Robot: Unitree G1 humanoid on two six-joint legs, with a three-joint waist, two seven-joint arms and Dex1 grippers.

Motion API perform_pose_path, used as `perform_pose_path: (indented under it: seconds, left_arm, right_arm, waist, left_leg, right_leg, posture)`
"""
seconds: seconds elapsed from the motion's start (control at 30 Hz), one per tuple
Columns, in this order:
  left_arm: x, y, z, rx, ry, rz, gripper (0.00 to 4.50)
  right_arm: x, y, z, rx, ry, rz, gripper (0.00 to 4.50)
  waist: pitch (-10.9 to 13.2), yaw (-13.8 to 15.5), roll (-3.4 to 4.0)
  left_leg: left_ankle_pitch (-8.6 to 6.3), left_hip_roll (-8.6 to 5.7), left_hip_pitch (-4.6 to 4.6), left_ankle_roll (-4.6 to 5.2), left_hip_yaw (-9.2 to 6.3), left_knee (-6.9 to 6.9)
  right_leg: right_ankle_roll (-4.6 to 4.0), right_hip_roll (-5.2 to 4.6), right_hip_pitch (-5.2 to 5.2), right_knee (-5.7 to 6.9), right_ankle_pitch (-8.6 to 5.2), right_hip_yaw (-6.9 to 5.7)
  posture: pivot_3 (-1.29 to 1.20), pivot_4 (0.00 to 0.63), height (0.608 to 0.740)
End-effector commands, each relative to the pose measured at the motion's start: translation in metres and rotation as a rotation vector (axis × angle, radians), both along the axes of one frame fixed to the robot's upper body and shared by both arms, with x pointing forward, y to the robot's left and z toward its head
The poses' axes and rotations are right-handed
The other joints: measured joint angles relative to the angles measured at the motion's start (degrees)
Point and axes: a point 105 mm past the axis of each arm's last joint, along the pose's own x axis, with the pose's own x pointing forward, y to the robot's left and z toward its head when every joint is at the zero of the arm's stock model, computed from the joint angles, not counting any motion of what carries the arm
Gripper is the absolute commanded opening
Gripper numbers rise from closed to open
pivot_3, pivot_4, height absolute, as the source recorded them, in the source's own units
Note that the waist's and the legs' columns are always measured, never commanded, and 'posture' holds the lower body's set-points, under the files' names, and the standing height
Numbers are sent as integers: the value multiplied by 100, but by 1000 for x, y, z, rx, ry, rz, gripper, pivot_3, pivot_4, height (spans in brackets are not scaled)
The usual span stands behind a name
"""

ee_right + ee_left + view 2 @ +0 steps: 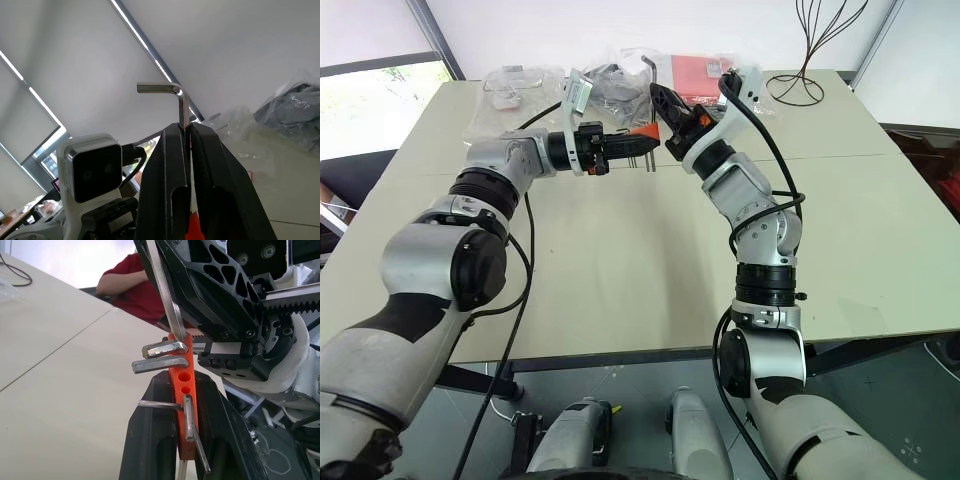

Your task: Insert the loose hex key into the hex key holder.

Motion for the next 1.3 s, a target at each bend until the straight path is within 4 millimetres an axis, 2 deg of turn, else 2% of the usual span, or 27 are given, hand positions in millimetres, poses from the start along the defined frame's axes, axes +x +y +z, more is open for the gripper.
perform_pose_path:
  seconds: [0.03, 0.23, 0.8, 1.1, 1.3]
  left_arm:
    - [-3, 5, 36, -69, -97, -10, 0]
    - [-3, 3, 35, -68, -95, -11, 0]
    - [-3, 3, 35, -57, -107, -15, 0]
    - [-9, 1, 25, 79, -213, -78, 0]
    - [-8, 1, 28, 65, -222, -62, 0]
  right_arm:
    - [0, -3, 3, 3, -11, -13, 45]
    - [-7, 7, 1, -21, -25, 49, 45]
    - [-23, 17, -1, -62, -64, 157, 45]
    - [-23, 17, -7, -90, -54, 162, 45]
    - [-21, 16, -8, -90, -48, 152, 45]
  waist:
    - [0, 1, 0]
    - [0, 1, 0]
    - [0, 1, 0]
    - [0, 0, 0]
    - [0, 4, 0]
  left_leg:
    - [0, 0, 0, 0, 0, 0]
    - [0, 0, 0, 0, 0, 0]
    - [0, 0, 0, 0, 0, 1]
    - [0, 0, 0, 0, 0, 1]
    - [0, 0, 0, 0, 1, 1]
  right_leg:
    - [0, 0, 0, 0, 0, 0]
    - [0, 0, 0, 0, 0, 0]
    - [0, 0, 0, 1, 0, 0]
    - [0, 0, 0, 1, 0, 0]
    - [0, 0, 0, 0, 0, 0]
  posture:
    - [0, 150, 740]
    - [0, 150, 740]
    - [0, 150, 740]
    - [0, 150, 740]
    - [0, 150, 740]
